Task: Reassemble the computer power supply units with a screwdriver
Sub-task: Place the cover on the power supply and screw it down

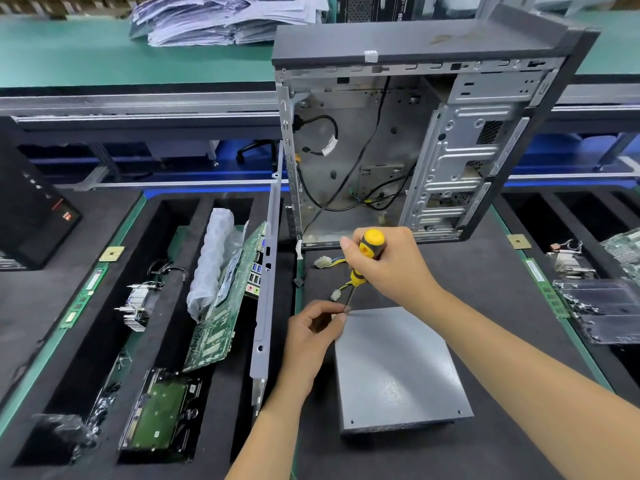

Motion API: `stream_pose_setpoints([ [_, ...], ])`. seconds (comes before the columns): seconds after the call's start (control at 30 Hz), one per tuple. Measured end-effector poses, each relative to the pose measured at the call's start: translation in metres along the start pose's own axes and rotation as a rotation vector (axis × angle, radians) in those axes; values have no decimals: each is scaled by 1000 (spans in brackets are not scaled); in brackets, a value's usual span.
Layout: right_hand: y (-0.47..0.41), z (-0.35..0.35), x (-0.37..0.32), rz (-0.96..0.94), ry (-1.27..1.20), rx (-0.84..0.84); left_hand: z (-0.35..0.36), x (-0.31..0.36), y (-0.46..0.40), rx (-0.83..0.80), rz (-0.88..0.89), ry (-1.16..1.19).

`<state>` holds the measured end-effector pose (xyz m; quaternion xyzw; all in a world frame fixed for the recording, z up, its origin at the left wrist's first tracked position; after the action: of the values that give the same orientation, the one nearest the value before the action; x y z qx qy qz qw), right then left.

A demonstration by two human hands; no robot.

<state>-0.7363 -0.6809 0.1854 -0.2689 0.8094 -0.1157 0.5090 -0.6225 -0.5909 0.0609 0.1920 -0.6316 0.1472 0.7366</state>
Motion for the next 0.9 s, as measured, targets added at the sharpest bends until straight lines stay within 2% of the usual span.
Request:
stream_pose_setpoints([
  [0.23,1,0,0,13,-10,8,0,1,2,-1,-18,45],
  [0.43,1,8,-4,46,67,95,1,1,5,13,-46,66],
  [0.53,1,10,-7,82,60,97,3,6,7,5,-10,59],
  [0.63,-2,8,-9,83,63,-18,6,10,5,51,95,11],
  [0.7,-7,0,-15,53,92,-184,5,12,3,86,142,-28],
  [0.8,-23,-18,-26,-16,146,-460,6,14,2,88,154,-44],
  [0.9,-39,-29,-37,-74,151,-612,6,14,3,108,136,-48],
])
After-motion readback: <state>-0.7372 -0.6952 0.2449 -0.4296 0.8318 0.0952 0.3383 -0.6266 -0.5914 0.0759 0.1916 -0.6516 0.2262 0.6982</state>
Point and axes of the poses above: each hand's wrist, its own y-axis away from the middle knuckle, its own z-axis out of the palm, x = y × z, the point moved 1 cm from there along -y, towards the middle knuckle, and after that the axes turned 9 degrees about x, right-handed, at the moved point
